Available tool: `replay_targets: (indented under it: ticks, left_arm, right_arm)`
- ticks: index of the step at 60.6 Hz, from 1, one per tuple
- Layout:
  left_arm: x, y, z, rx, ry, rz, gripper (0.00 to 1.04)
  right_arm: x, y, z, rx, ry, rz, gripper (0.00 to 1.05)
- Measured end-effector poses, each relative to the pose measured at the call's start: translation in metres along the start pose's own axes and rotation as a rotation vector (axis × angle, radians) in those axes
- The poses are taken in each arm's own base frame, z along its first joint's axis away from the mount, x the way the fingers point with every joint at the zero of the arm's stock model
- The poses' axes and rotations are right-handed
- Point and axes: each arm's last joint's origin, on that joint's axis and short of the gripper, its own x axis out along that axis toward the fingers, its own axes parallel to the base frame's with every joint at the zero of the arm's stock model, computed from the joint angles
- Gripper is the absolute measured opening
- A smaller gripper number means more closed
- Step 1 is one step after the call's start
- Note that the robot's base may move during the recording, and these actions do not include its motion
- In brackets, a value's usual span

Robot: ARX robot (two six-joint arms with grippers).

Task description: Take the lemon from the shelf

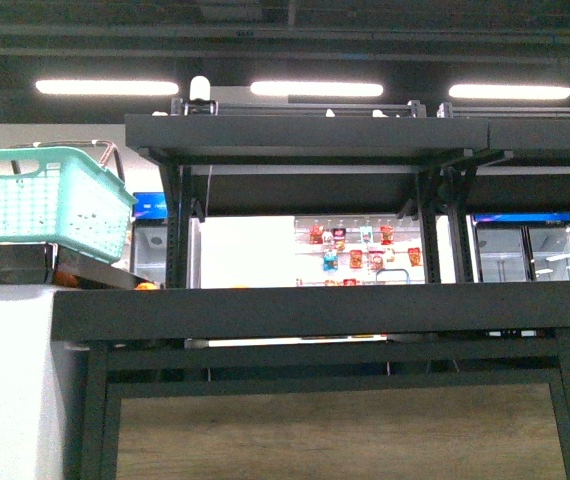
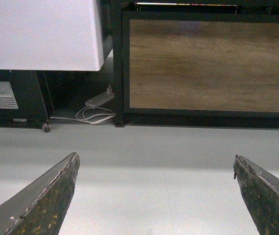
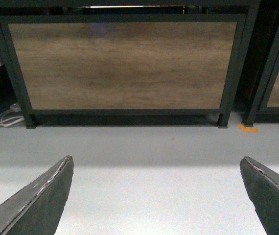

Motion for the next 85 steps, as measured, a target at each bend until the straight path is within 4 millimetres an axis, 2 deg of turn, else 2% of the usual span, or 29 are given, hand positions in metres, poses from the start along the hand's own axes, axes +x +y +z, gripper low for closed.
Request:
replay_targets:
  ticks: [85]
  left_arm:
    - [0.0000, 0.0000, 0.0000, 0.000, 0.000, 0.000, 0.97]
  right_arm:
    - [0.0000, 0.0000, 0.0000, 0.000, 0.000, 0.000, 1.02]
